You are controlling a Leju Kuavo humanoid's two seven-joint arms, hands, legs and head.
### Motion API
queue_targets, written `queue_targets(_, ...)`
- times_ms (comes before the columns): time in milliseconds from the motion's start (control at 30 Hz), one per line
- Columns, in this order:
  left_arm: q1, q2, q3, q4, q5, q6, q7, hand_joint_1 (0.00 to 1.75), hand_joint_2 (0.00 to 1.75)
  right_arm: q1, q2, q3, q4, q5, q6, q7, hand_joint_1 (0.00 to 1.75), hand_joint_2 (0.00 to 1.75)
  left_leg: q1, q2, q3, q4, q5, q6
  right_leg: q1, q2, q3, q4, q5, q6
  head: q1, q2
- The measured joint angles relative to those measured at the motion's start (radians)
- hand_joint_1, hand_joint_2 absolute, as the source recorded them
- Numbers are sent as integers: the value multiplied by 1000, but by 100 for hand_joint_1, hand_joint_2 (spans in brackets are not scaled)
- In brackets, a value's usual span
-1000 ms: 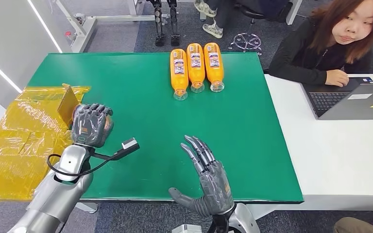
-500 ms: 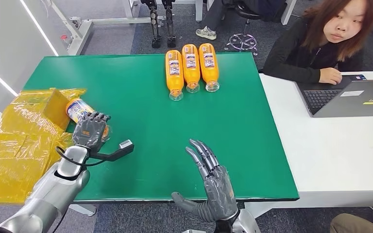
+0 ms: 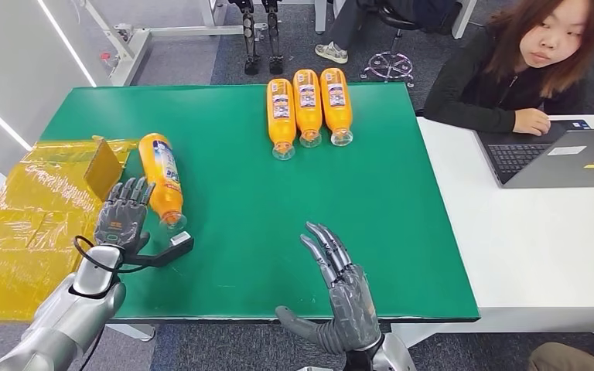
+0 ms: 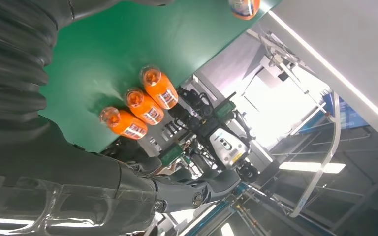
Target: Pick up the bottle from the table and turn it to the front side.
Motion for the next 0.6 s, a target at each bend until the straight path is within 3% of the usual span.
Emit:
queue_targets(300,17,-30,70,-146,8,25,-89,0,175,14,0,-5,-1,34,-32,29,0,175,0,-1,-1,0,0,0,0,-1,0,-1,0,0,0,0)
queue_targets(600,181,-50,182,-571,139,-45,-244,0,175,52,0,-30,-9,30,-62,13,0,175,0,-1,-1,0,0,0,0,-1,-1,-1,0,0,0,0)
